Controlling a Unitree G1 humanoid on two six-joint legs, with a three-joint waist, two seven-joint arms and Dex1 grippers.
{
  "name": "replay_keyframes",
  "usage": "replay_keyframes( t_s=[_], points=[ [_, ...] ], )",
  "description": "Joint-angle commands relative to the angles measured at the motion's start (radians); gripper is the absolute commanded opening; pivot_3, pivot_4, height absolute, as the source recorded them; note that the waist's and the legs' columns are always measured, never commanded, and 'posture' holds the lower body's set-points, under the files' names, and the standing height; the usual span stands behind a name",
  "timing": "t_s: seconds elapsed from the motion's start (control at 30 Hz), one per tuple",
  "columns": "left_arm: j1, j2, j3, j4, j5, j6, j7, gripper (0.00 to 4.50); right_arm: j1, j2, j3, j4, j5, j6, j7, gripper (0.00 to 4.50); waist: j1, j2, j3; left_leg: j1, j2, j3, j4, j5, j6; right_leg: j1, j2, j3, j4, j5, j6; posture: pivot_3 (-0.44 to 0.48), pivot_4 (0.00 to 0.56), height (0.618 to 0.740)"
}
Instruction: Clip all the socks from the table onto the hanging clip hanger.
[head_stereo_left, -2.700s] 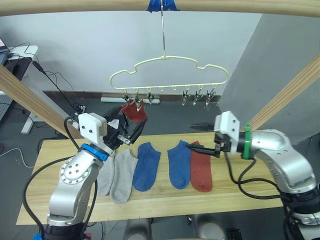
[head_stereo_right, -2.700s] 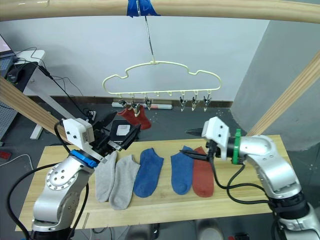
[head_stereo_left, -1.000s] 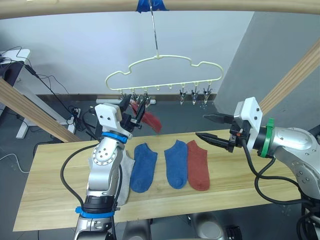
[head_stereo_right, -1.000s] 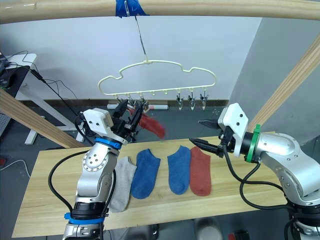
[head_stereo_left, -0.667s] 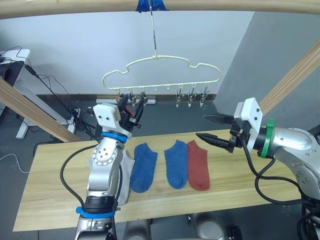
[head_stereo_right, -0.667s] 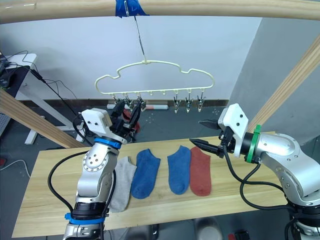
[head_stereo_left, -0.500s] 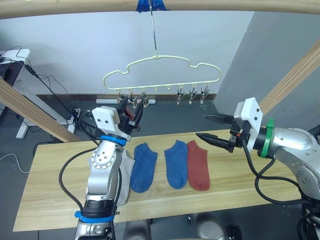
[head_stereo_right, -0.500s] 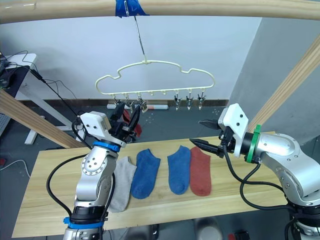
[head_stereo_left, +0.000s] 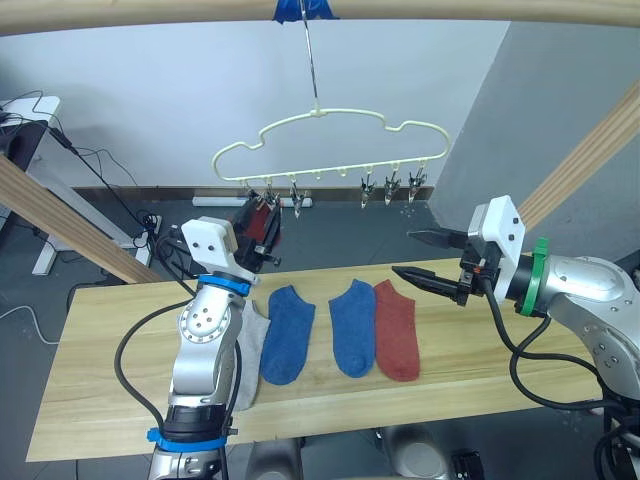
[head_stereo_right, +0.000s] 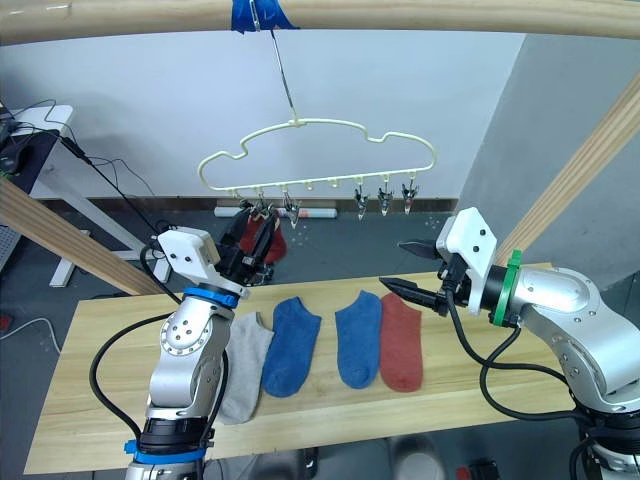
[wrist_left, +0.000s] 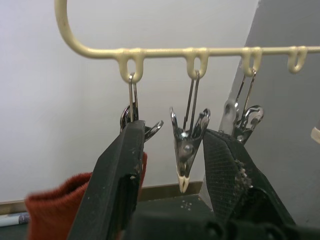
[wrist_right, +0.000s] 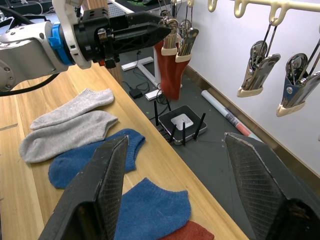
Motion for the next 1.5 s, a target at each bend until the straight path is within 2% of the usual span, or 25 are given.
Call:
replay_keyframes(
  t_s=[0.03,0.43,0.63,0.77,1.2,1.5],
  points=[
    [-0.012,0.005,0.003,-0.021,0.001,-0.013,-0.001,1.99,0.001,-0.01,-0.022,-0.031,0.009,-0.016,0.0,3.21,0.0,0.0,0.001,0.0,0.0,0.0,0.0,0.0,0.0,0.0,0.0,0.0,0.0,0.0,0.0,-0.305,0.309,0.74],
    [0.061,-0.005,-0.002,-0.109,0.028,-0.024,0.029,1.99,0.013,-0.014,-0.024,-0.034,0.009,-0.015,0.0,3.21,0.0,-0.001,0.004,0.0,0.0,0.0,0.0,0.0,0.0,0.0,0.0,0.0,0.0,0.0,0.0,-0.306,0.308,0.74],
    [0.142,0.008,-0.055,-0.146,0.063,-0.034,0.0,1.99,0.008,-0.012,-0.019,-0.029,0.006,-0.018,-0.001,3.21,0.0,-0.001,0.004,0.0,0.0,0.0,-0.001,0.0,0.0,0.0,0.0,0.0,-0.001,0.0,0.0,-0.301,0.308,0.74],
    [0.119,-0.011,-0.04,-0.098,0.063,-0.017,0.03,1.99,0.008,-0.013,-0.018,-0.028,0.005,-0.019,0.001,3.21,0.0,-0.002,0.005,0.0,0.0,0.0,0.0,0.0,0.0,0.0,0.0,0.0,0.0,0.0,0.0,-0.303,0.306,0.74],
    [-0.001,0.0,-0.005,0.051,0.034,-0.047,-0.002,1.99,0.007,-0.014,-0.022,-0.03,0.006,-0.015,-0.002,3.21,0.0,-0.002,0.005,0.0,0.0,0.0,0.0,0.0,0.0,0.0,0.0,0.0,0.0,0.0,0.0,-0.312,0.303,0.74],
    [-0.033,0.001,0.003,0.086,0.027,-0.068,-0.021,1.99,0.009,-0.012,-0.023,-0.034,0.008,-0.013,-0.008,3.21,-0.001,-0.002,0.005,0.0,0.0,0.0,0.0,0.0,0.0,0.0,0.0,0.0,-0.001,0.0,0.0,-0.314,0.305,0.74]
  ],
)
